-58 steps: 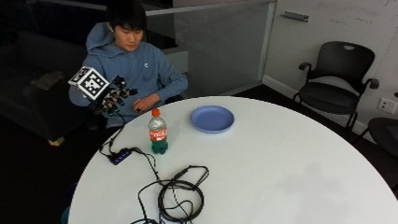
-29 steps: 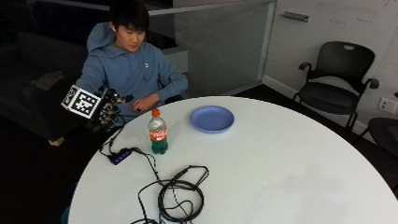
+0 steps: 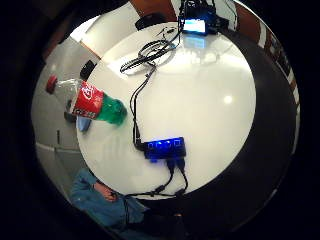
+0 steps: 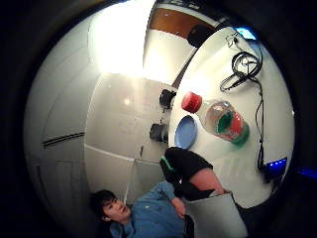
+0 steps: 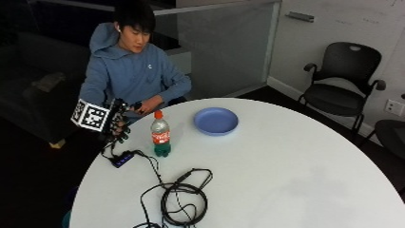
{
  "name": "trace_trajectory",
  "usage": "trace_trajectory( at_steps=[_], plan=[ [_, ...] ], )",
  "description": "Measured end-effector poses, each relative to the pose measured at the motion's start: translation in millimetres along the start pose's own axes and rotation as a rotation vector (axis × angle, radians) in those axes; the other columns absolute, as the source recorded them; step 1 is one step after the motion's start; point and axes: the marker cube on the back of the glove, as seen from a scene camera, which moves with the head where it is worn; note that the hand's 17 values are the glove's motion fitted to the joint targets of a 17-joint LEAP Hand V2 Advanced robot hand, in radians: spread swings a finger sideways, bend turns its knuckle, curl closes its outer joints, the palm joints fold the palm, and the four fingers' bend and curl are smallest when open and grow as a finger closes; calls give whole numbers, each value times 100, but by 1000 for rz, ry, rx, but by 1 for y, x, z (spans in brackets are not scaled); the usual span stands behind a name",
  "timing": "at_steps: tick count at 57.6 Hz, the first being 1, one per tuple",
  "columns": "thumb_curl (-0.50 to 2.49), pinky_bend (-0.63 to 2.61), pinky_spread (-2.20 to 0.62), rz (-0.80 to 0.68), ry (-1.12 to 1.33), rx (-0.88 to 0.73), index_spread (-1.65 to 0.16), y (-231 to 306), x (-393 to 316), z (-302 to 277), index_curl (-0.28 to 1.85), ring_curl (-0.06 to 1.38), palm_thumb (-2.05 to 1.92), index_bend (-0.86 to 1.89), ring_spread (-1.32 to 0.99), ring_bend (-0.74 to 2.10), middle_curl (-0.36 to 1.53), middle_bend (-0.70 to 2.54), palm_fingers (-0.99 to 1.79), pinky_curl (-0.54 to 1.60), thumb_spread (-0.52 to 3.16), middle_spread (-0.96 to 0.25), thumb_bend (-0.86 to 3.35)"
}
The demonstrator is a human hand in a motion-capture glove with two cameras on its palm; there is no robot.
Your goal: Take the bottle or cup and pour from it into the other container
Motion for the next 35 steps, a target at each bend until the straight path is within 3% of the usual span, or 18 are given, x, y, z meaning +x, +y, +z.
trace_trajectory(
  at_steps=[35],
  plan=[
    [35,68,21,-29,-245,-81,-36,-35,-11,89,20,30,51,13,11,48,34,20,5,28,86,1,-2]
  ],
)
